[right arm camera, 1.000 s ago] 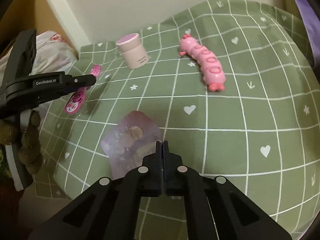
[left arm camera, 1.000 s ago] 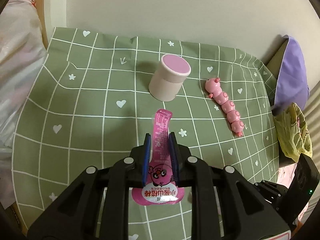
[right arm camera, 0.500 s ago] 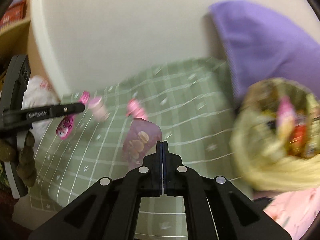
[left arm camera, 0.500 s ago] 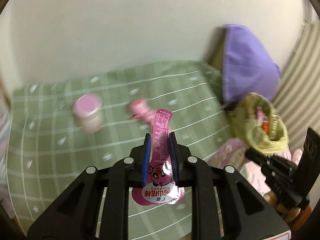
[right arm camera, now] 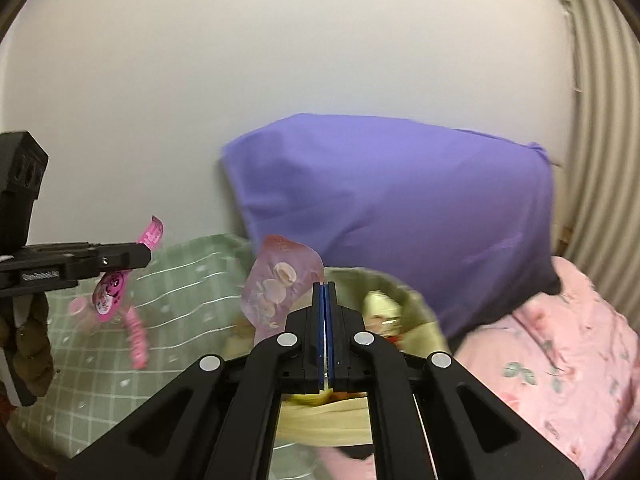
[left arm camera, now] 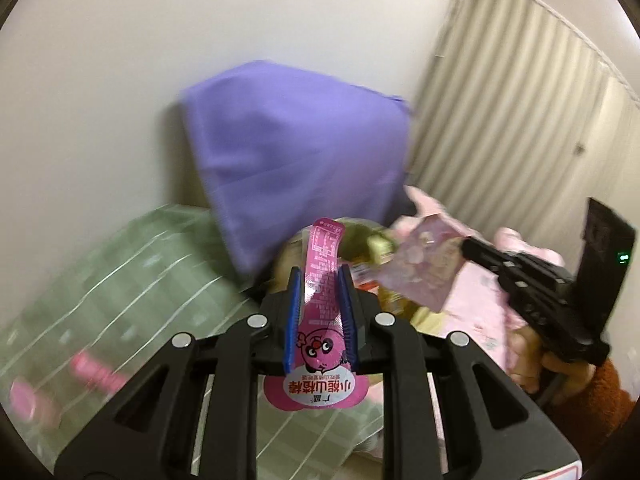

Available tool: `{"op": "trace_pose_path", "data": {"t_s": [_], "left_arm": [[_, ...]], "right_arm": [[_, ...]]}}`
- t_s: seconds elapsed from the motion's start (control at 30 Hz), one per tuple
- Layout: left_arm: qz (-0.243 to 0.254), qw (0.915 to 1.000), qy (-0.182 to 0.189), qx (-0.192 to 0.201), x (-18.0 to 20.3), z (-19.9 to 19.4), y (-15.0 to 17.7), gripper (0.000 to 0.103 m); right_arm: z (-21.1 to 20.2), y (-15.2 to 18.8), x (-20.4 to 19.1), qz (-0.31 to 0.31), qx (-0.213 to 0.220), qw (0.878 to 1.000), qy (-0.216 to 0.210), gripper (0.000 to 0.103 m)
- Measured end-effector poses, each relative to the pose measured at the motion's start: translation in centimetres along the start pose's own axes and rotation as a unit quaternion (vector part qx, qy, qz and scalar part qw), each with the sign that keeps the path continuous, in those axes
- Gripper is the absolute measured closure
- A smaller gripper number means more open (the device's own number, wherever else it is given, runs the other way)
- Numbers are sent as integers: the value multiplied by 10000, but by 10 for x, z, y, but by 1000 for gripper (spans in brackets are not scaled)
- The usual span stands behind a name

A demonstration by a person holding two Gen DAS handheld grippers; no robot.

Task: Collect trash
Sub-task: 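Carry the pink candy package and clear wrapper over the bin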

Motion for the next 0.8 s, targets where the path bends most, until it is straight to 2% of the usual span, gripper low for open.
{"op": "trace_pose_path", "data": {"t_s": [0.17,0.37,0.57,0.67,0.8], "left_arm": [[203,9972,676,-234,17,55,-28,85],[338,9916,1151,-482,27,110,-24,85],[197,9871,1211,-1026,18,166,-1,85],[171,9851,1240,-1176,14,181,6,85],[115,9826,1299,-1320,9,191,14,85]], "right_arm": [[15,-8,29,263,-150,9990,329,100],[55,9,39,325,-606,9969,377,100],[102,40,43,374,-1125,9918,483,100],[108,50,46,487,-1312,9888,521,100],[107,56,53,615,-1320,9877,566,100]]}}
Point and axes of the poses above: each gripper's, at about its wrist camera, not at the fingertips, and z roughly the way its jaws point, x to its right, y to its underside, the point moved 4 cm from there along z, roughly the way its jaws point, and after that the axes turned 14 degrees about z, right-handed, at the moved point
